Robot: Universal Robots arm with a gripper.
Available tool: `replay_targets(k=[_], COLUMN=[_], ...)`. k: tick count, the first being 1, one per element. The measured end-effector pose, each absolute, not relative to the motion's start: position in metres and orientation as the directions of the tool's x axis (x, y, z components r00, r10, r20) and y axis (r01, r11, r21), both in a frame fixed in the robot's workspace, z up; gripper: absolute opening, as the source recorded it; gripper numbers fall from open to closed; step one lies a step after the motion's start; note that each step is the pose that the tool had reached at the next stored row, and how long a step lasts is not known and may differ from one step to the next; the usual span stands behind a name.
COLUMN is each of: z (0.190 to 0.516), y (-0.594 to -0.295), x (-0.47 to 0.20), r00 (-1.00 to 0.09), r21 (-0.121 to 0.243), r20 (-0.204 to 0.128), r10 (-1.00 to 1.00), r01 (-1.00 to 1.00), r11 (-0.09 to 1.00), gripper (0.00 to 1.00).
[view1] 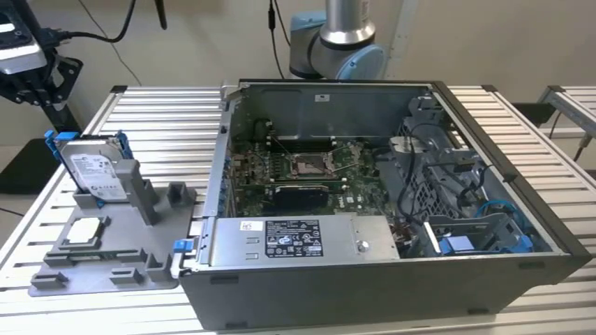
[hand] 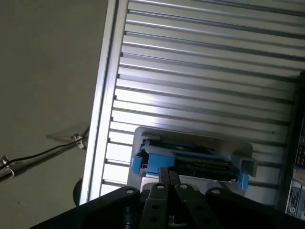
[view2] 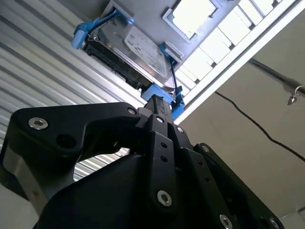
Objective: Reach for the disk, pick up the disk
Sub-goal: 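Pick up the disk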
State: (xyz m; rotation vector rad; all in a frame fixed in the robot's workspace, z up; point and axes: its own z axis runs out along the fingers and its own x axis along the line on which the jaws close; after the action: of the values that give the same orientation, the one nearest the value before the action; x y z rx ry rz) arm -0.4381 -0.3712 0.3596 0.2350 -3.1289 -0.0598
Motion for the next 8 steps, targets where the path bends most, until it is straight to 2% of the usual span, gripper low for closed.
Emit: replay_targets(k=[8], z=[0.3597], y=[-0.3712], x=[-0.4381], r00=[-0.956], r21=[0.038], r20=[0.001], r10=[-0.292], r01=[-0.292], r11=[0.956], gripper=[0.0])
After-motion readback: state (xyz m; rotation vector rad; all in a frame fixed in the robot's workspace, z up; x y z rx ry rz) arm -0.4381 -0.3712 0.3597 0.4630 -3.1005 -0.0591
